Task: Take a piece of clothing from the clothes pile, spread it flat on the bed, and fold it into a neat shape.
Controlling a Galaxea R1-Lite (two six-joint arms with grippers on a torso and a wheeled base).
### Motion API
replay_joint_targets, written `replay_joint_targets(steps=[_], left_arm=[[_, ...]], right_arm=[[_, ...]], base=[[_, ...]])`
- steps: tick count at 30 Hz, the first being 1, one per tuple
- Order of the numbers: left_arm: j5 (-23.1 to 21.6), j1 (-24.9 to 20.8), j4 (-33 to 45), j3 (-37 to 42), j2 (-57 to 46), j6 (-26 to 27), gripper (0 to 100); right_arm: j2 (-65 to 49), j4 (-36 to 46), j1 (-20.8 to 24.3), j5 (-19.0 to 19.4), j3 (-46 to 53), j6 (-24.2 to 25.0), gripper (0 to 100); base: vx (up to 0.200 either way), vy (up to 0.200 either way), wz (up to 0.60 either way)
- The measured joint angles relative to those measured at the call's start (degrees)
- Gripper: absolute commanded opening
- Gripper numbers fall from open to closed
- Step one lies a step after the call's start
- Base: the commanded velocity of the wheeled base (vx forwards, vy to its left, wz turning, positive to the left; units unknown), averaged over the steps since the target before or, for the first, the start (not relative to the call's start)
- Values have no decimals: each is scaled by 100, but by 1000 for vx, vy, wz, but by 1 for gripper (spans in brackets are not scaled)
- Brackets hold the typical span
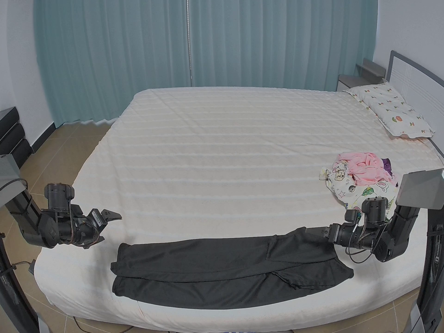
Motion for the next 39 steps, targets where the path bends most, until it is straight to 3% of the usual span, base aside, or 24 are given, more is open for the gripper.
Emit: replay_joint_targets(steps=[15, 23, 24, 35, 39], left_arm=[[127, -184, -13, -74, 421, -60, 100], [433, -194, -27, -63, 573, -28, 100], [457, -199, -24, -63, 591, -28, 100], [477, -207, 18, 143, 600, -44, 100], [482, -216, 66, 352, 449, -71, 100]], right_arm=[[-26, -89, -205, 35, 546, -139, 0], [-130, -329, -429, 74, 880, -286, 0], [-133, -327, -440, 74, 920, -293, 100], [-185, -496, -488, 30, 1062, -304, 100], [-297, -709, -518, -68, 1130, -76, 100]], base=[[0, 0, 0], [0, 0, 0], [0, 0, 0], [0, 0, 0], [0, 0, 0]])
